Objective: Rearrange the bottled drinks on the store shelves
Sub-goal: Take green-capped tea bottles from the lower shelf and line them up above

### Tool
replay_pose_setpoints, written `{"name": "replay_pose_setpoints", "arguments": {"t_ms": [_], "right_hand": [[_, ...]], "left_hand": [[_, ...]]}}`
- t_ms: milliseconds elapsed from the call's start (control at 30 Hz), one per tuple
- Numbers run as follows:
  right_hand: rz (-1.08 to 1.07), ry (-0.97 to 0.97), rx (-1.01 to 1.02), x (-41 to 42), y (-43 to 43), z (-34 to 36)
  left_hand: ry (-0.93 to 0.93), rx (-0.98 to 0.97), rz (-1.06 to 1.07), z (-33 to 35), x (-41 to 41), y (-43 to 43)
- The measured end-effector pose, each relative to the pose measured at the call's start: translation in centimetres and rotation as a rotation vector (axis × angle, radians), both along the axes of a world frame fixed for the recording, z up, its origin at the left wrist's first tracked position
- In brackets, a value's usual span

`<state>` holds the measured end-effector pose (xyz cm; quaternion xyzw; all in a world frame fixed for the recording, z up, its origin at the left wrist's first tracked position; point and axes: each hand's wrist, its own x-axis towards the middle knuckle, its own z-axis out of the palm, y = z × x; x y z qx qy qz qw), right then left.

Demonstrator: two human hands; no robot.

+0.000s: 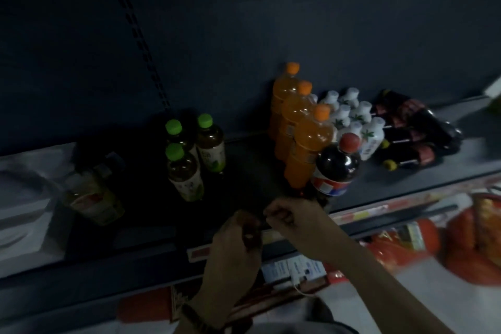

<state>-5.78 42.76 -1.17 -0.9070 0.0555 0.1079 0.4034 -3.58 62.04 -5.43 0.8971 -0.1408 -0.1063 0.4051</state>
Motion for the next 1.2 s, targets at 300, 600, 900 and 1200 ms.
{"name": "replay_pose_setpoints", "arguments": {"t_ms": [300, 600, 900, 1200], "right_hand": [[-0.043, 0.193, -0.177, -11.3, -16.6, -3.1], [-0.290, 0.251, -0.209, -22.3, -37.1, -7.9], [-0.343, 0.261, -0.260, -22.0, -47.4, -12.8], [-0.193, 0.297, -0.252, -15.5, -55.7, -26.7]], "left_hand": [[0.239, 0.213, -0.539, -1.1, -5.6, -14.6], [0.300, 0.284, -0.535, -4.7, -12.4, -35.3], [0.358, 0.339, -0.554, -11.9, -11.9, -45.3], [0.661, 0.288, -0.279, -23.4, -10.3, -53.5]]}}
